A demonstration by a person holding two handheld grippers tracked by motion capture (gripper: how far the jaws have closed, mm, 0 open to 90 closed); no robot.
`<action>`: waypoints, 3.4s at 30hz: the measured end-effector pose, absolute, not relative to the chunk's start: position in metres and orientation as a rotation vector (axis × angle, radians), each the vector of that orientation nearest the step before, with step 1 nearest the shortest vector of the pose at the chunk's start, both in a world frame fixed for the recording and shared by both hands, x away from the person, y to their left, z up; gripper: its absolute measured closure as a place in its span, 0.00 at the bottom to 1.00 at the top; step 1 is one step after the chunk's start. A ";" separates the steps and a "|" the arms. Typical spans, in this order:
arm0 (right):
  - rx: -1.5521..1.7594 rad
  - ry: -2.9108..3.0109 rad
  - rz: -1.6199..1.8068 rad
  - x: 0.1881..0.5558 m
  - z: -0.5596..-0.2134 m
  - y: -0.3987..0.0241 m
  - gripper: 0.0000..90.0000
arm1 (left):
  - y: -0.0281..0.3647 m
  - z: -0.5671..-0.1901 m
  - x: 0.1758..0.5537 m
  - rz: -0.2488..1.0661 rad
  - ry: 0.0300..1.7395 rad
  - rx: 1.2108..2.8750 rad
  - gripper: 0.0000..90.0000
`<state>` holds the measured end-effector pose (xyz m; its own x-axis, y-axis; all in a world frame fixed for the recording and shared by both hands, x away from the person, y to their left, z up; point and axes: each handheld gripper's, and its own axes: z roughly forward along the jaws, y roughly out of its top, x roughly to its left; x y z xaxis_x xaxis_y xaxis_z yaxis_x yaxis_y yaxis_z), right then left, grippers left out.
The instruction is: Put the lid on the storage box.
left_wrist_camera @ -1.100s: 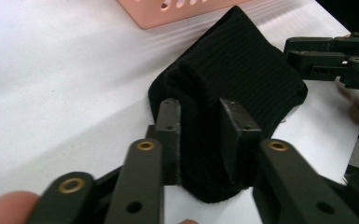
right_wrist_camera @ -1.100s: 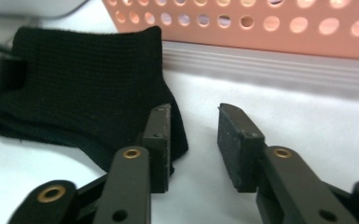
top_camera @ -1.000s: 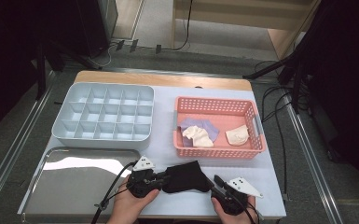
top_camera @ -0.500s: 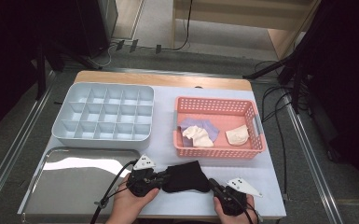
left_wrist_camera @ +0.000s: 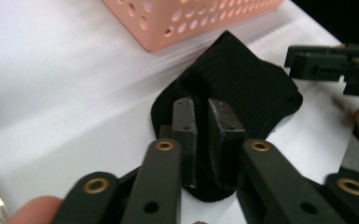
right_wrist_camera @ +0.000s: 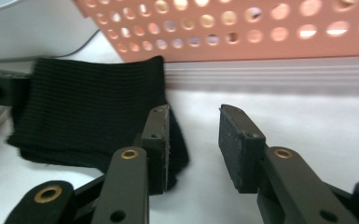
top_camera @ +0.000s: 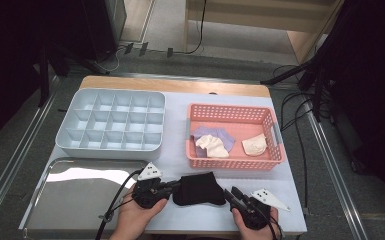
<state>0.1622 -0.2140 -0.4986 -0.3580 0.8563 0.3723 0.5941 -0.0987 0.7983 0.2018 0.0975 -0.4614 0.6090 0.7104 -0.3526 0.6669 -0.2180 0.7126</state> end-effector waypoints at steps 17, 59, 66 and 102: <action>1.594 1.963 1.417 0.169 -0.505 -0.196 0.67 | 0.086 -0.466 0.211 0.000 1.155 1.893 0.54; 1.607 2.003 1.534 0.164 -0.485 -0.196 0.92 | 0.050 -0.475 0.210 0.043 1.093 2.040 1.00; 1.548 2.002 1.637 0.156 -0.471 -0.188 0.92 | 0.048 -0.477 0.213 0.023 1.093 2.035 1.00; 1.303 2.227 1.517 0.154 -0.478 -0.096 0.92 | 0.100 -0.465 0.224 -0.106 1.201 1.849 0.86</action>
<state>0.1542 -0.0961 -0.4780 -0.6120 0.7191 0.3292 0.5695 0.1119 0.8144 0.2238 0.0996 -0.4651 0.5239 0.6881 -0.5020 0.7656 -0.1221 0.6316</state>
